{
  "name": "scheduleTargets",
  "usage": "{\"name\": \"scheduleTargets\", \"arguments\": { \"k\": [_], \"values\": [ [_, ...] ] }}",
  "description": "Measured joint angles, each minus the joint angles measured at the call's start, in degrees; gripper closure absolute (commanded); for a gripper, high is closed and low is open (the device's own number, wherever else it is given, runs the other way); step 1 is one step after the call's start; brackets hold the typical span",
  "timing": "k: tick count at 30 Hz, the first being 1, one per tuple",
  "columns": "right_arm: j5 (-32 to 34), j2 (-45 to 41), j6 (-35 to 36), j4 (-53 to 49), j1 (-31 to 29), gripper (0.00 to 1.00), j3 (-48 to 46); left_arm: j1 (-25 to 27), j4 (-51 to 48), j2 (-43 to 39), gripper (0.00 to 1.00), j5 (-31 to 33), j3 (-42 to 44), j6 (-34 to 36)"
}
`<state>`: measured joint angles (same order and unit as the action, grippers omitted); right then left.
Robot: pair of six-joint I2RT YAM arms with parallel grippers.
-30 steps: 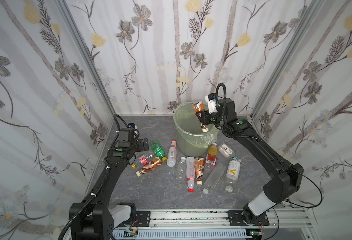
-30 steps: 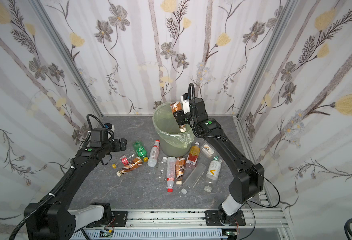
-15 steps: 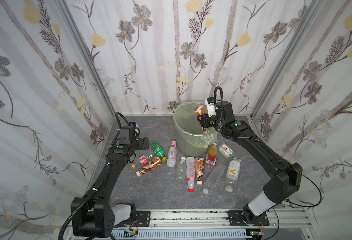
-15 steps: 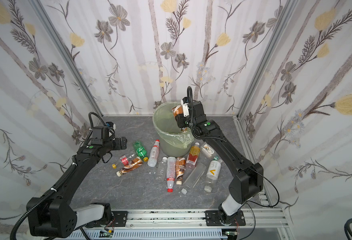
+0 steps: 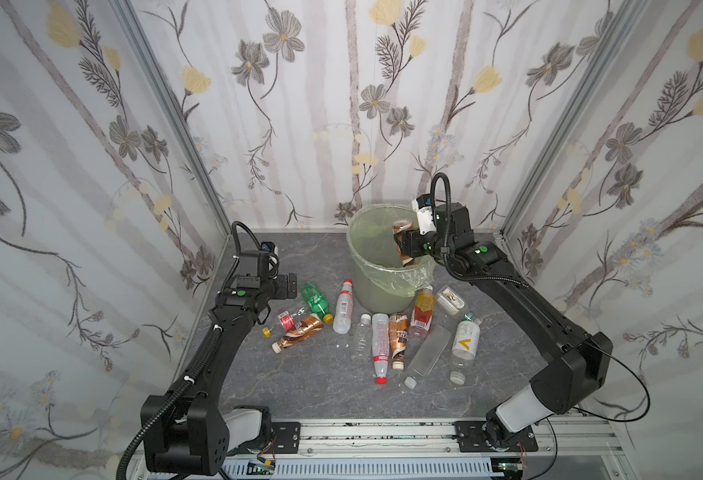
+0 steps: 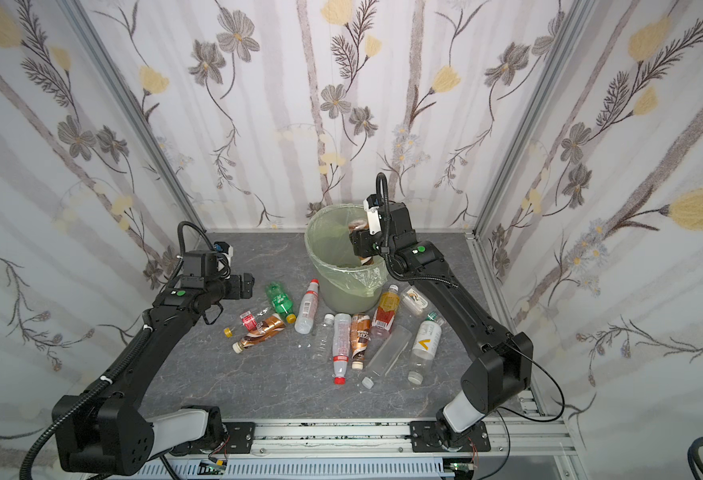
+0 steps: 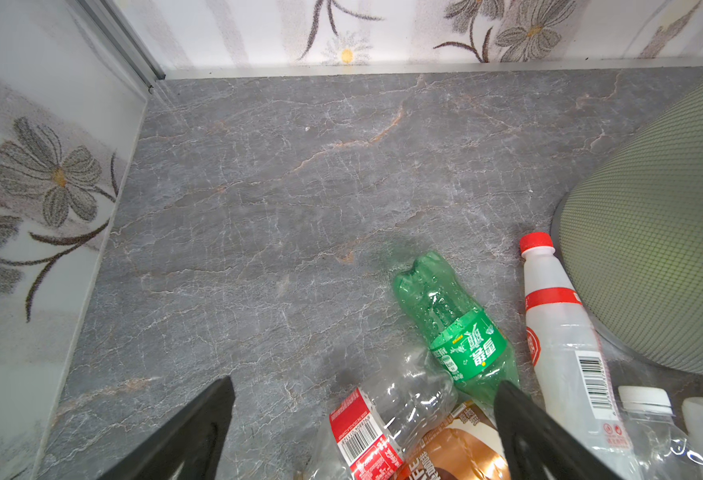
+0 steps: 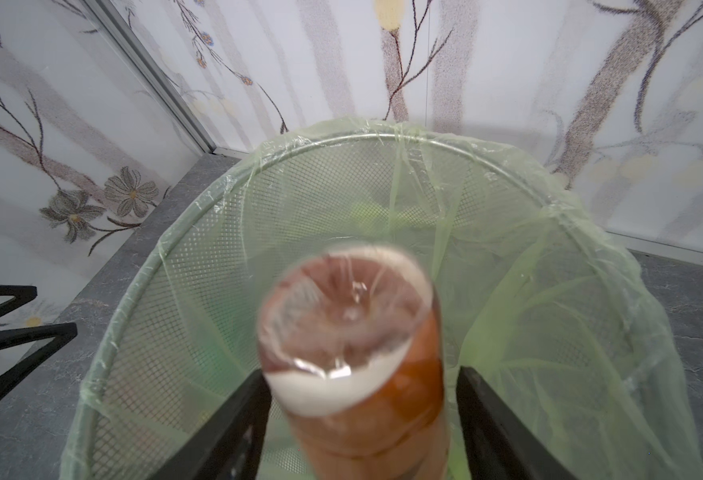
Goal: Put the plastic bottles in the bin
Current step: 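Open the right gripper to drop the coffee bottle into the bin, then grasp the clear red-label bottle with the left gripper while the right arm withdraws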
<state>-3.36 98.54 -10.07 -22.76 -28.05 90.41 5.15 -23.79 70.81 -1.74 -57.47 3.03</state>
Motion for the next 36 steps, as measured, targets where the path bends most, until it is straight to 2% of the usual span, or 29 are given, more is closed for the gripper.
{"name": "scheduleTargets", "arguments": {
  "k": [3, 14, 20, 27, 36],
  "values": [
    [-0.81, -2.16, 0.59, 0.35, 0.00, 0.15, -1.49, 0.00, -0.35, -0.02, 0.00, 0.04, 0.68, 0.68],
    [-2.14, -10.43, 1.77, 1.86, 1.92, 0.14, -5.77, 0.17, -2.58, 0.00, 0.01, 0.96, 1.99, 4.55],
    [-5.25, -16.02, 0.76, 5.31, 7.50, 0.14, -12.37, 0.90, -6.29, 2.58, 0.02, 0.74, 1.92, 7.61],
    [-9.38, -24.61, -2.73, 11.47, 15.41, 0.09, -22.12, 4.11, -9.27, 7.15, 0.07, 0.31, 1.92, 9.44],
    [-11.28, -29.16, -5.95, 16.26, 20.37, 0.08, -27.65, 6.88, -11.02, 14.12, 0.14, 4.28, 1.75, 10.08]
  ]
}}
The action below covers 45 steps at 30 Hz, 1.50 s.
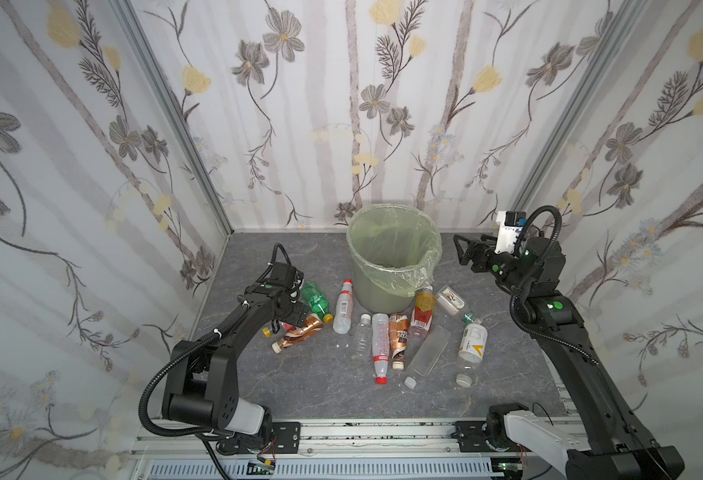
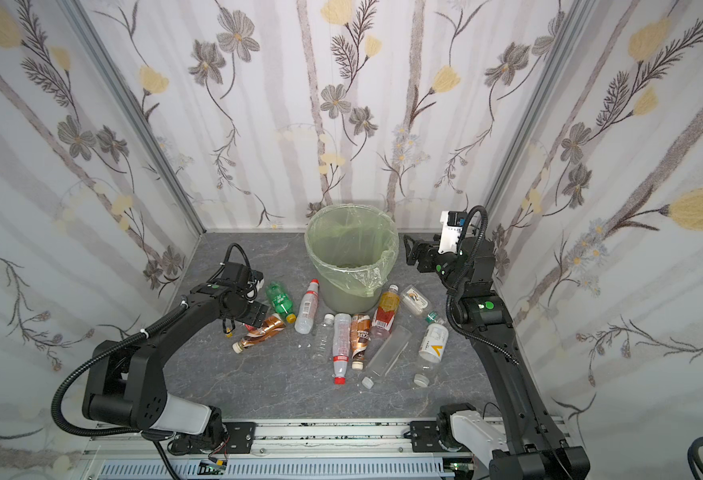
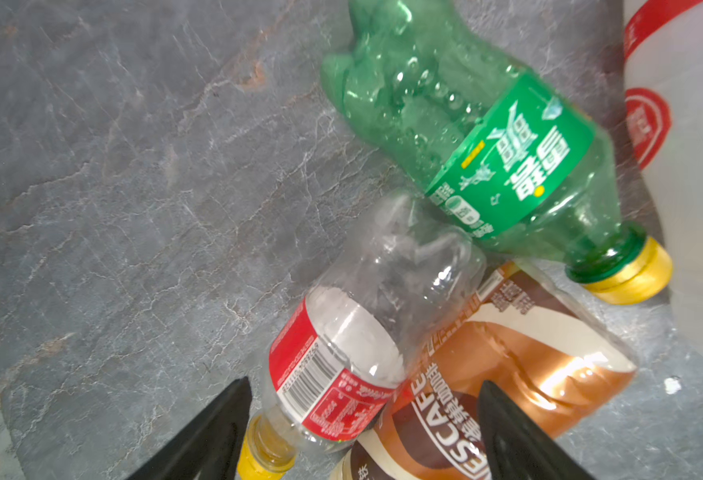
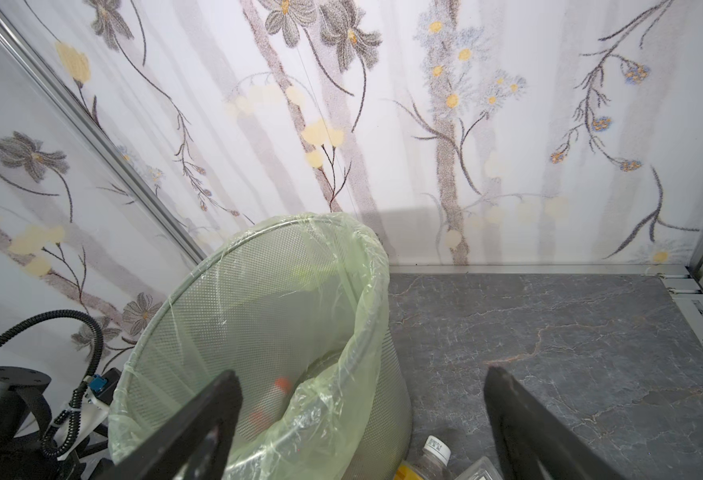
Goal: Put the plastic bottles in the bin
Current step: 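Grasp the clear red-label bottle with the left gripper while the right arm withdraws, then lift the clear bottle with the left gripper and carry it over the bin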
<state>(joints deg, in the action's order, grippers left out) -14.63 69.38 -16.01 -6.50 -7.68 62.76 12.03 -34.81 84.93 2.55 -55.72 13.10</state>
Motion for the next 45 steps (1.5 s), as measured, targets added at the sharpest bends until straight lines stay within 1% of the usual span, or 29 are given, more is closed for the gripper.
{"name": "scheduleTargets", "arguments": {
  "k": [8, 18, 20, 22, 24, 29, 37, 45],
  "values": [
    [-0.63, -0.07, -1.09, 2.12, 0.63, 0.08, -1.16, 0.59, -0.15, 2.40, 0.17, 1.53, -0.17, 0.39],
    [-1.49, -0.11, -2.19, 2.58, 0.92, 0.09, -2.67, 0.90, -0.09, 6.75, 0.25, 2.19, -0.94, 0.70],
    [-1.46, -0.24, -2.38, 2.62, 0.98, 0.09, -2.84, 0.90, -0.11, 7.72, 0.28, 2.19, -1.11, 0.68],
    [-1.49, -0.42, -2.40, 2.80, 1.05, 0.08, -2.99, 0.90, -0.07, 8.59, 0.33, 2.25, -1.42, 0.66],
    [-1.49, -0.57, -2.40, 2.80, 1.11, 0.08, -3.13, 0.96, -0.07, 9.18, 0.35, 2.69, -1.81, 0.63],
    [-1.49, -0.74, -2.54, 2.82, 1.31, 0.08, -3.32, 0.98, -0.02, 9.60, 0.43, 4.20, -2.14, 0.63],
    [-1.49, -0.81, -2.64, 2.82, 1.33, 0.09, -3.43, 0.98, -0.09, 9.14, 0.46, 5.60, -2.23, 0.66],
    [-1.49, -0.81, -2.99, 2.82, 1.33, 0.09, -3.43, 0.98, -0.11, 5.53, 0.46, 5.75, -2.47, 0.81]
  ]
}}
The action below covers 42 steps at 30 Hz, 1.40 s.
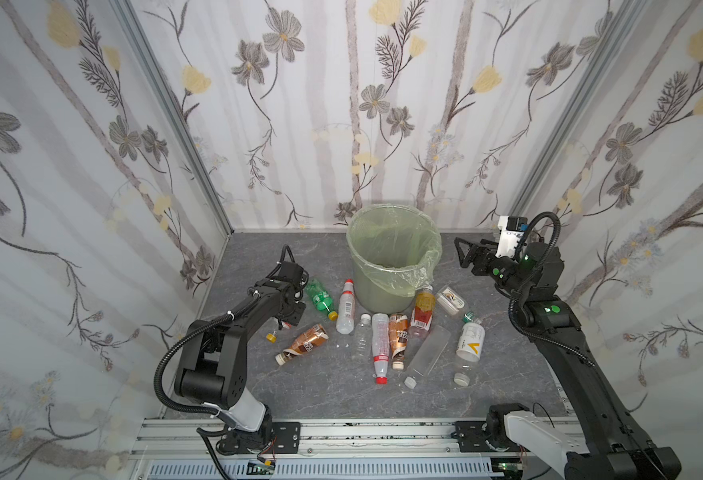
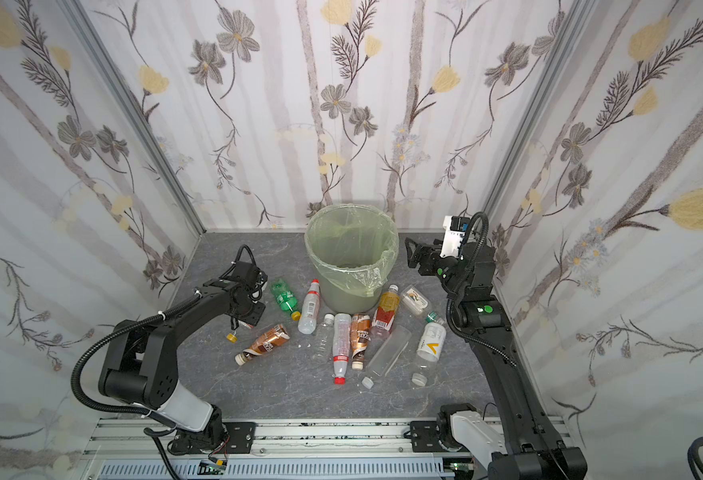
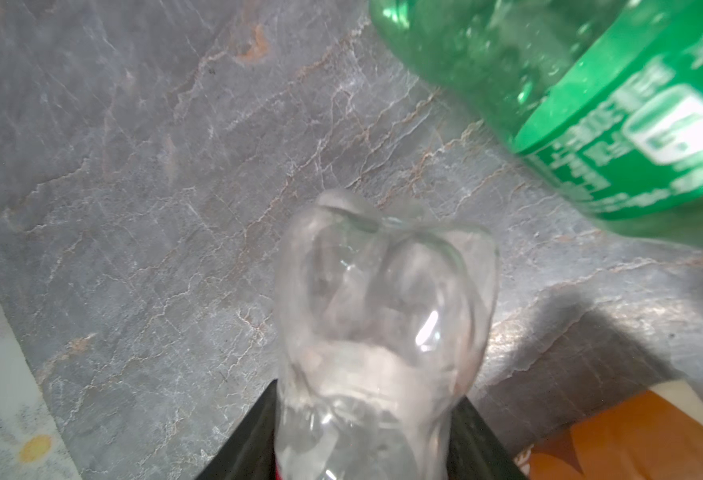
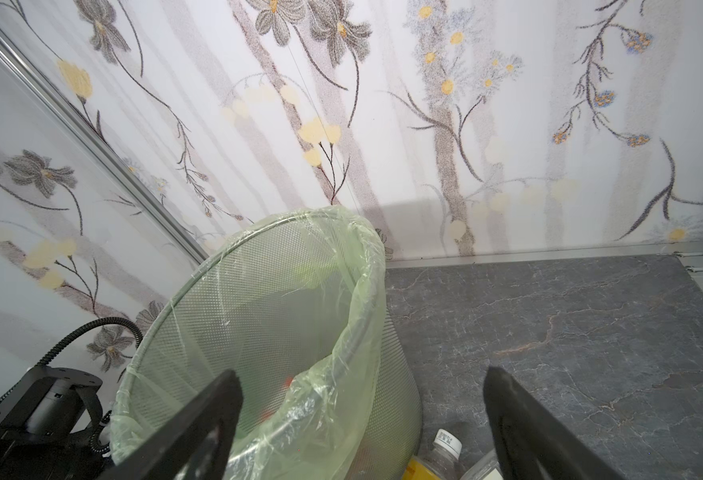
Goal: Put the plastic bottles in the bin
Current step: 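Lift the clear bottle with the left gripper and carry it over the bin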
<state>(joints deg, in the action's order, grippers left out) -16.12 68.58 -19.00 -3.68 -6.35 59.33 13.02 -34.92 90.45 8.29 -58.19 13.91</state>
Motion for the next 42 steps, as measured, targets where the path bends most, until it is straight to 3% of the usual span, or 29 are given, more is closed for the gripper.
{"name": "scheduleTargets", "arguments": {
  "k": [13, 21, 33, 42],
  "values": [
    [0.31, -0.13, 0.02, 0.39, 0.00, 0.09, -0.70, -0.15, -0.13, -9.97, 0.46, -0.57, -0.46, -0.42],
    [2.43, -0.79, 0.04, 0.81, 0.31, 0.09, -1.16, 0.02, -0.66, -14.84, 0.45, -1.95, -6.19, -1.81],
    [4.63, -1.40, 0.02, 0.74, 1.66, 0.08, -1.60, 1.05, -0.74, -14.73, 0.47, -17.51, -30.45, -7.30],
    [7.23, -1.90, 0.44, -0.63, 1.90, 0.09, -1.92, 7.06, 0.04, -9.20, 0.50, -25.66, -40.72, -12.66]
  ]
}}
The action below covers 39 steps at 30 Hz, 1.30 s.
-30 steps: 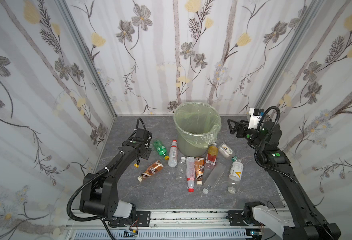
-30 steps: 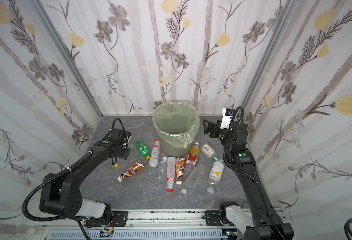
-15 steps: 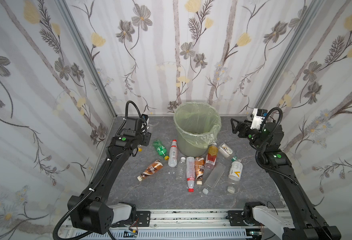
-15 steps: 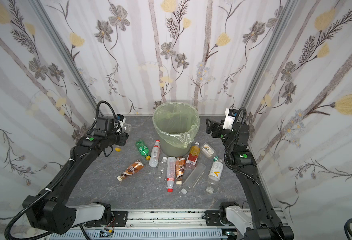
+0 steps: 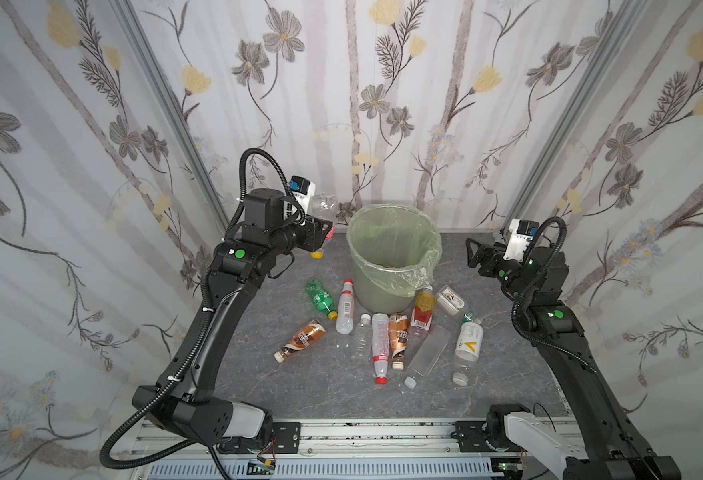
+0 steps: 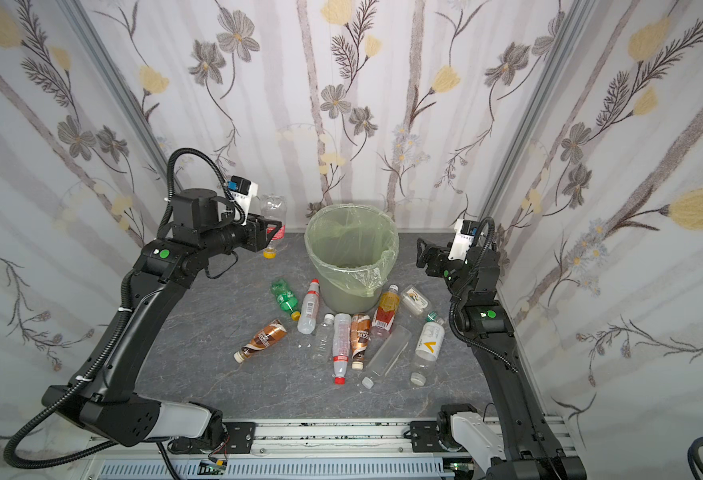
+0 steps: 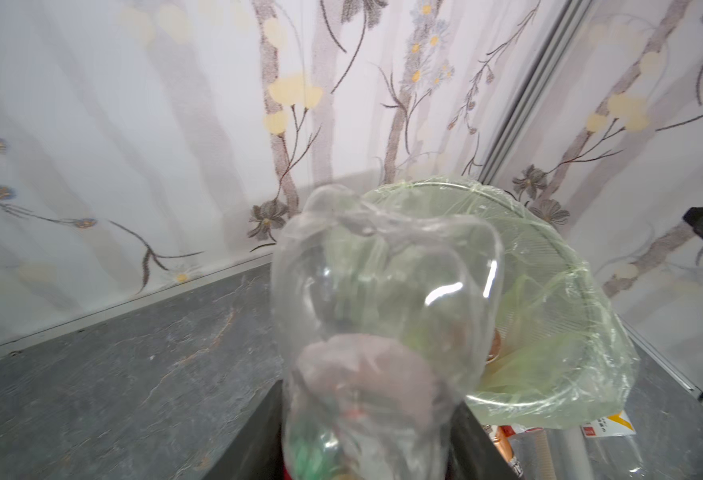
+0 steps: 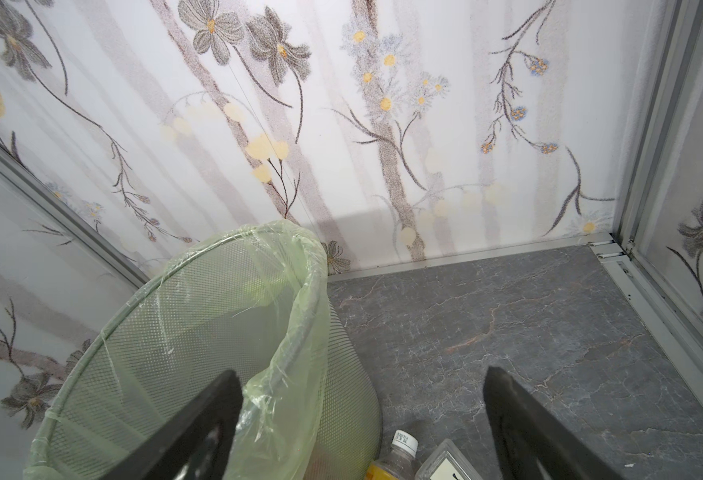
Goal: Put the plastic bottles in the bin
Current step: 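Lift the clear bottle with the left gripper and carry it over the bin, then open the left gripper to drop the clear bottle into the bin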
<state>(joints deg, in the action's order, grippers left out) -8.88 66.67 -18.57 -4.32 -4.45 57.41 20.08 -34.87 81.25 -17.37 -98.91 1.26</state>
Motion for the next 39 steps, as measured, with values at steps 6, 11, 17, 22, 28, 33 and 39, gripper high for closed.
{"name": "scheduleTargets", "arguments": {
  "k": [6, 11, 17, 22, 28, 33, 39],
  "values": [
    [0.42, 0.02, 0.22, -1.14, 0.00, 0.09, -0.11, 4.11, 2.71, 4.66, 0.51, -3.54, -5.03, -3.61],
    [1.92, 0.00, 0.68, -1.57, 0.02, 0.09, -0.37, 5.92, 7.21, 9.01, 0.51, -5.38, -7.50, -9.07],
    [3.50, 0.00, 1.81, -2.97, 0.02, 0.09, -1.60, 7.30, 9.33, 14.36, 0.55, -4.85, -8.66, -13.92],
    [4.92, 0.46, 2.69, -3.43, 0.02, 0.09, -2.01, 9.53, 10.62, 18.03, 0.54, -3.30, -9.18, -17.07],
    [5.86, 2.34, 3.08, -3.65, 0.02, 0.09, -2.21, 11.50, 11.17, 20.17, 0.53, -1.60, -9.18, -18.18],
    [7.39, 4.07, 3.21, -3.91, 0.02, 0.09, -2.25, 11.72, 11.85, 20.48, 0.52, -0.13, -8.63, -18.21],
    [7.76, 6.12, 3.21, -5.09, 0.02, 0.09, -2.38, 11.76, 12.26, 20.74, 0.47, 0.74, -6.99, -18.21]
  ]
}}
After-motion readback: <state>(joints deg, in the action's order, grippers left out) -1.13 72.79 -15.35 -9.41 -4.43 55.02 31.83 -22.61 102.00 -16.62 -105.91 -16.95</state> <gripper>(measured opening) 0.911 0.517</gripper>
